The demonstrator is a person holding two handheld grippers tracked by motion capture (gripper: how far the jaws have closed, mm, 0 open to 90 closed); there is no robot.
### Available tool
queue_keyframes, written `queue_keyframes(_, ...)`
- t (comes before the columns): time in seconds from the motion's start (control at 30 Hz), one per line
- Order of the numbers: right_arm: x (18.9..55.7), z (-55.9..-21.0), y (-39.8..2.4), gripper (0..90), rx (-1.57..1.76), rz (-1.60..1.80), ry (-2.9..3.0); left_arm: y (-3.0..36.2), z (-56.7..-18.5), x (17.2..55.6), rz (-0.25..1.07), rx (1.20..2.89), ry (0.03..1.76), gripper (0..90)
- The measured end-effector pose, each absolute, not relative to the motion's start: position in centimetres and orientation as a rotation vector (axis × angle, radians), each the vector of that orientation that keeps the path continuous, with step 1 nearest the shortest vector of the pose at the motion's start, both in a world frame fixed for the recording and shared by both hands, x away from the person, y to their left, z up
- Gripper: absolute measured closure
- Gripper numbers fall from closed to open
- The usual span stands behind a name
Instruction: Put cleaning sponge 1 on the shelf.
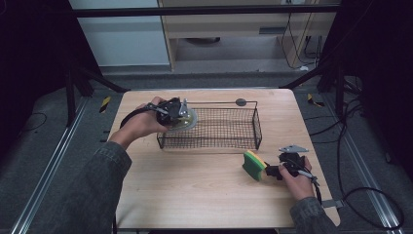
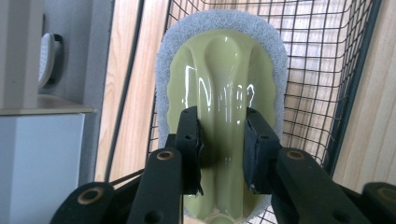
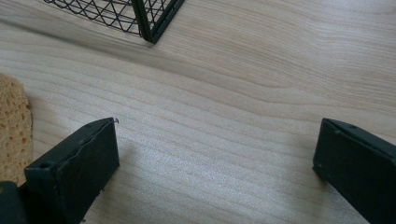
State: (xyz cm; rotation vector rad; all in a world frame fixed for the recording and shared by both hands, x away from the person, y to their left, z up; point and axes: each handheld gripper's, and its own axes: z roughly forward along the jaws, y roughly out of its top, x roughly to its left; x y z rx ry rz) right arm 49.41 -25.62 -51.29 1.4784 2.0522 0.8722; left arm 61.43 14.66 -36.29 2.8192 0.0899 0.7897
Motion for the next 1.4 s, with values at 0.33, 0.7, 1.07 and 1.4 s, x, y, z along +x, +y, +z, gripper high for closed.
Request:
queue_keyframes(0.33,49.4,-51.3,-25.6,0.4,1.477,0.872,2.053,14.7,-37.3,61.4,0.766,2.84,0.094,70.7)
queue_keyframes(0.7,49.4,-51.3,-25.6,0.6,1.474,0.869,2.051,14.5,-38.5,61.8,0.73,2.862,0.112,70.7)
queue_keyframes(1.07,49.4,-51.3,-25.6,0.6,1.472,0.869,2.053,14.6,-39.3,62.1,0.708,2.878,0.114,70.7)
queue_keyframes(1.4,49.4,-51.3,-25.6,0.7,1.472,0.869,2.052,14.3,-40.0,62.6,0.679,2.897,0.126,70.6)
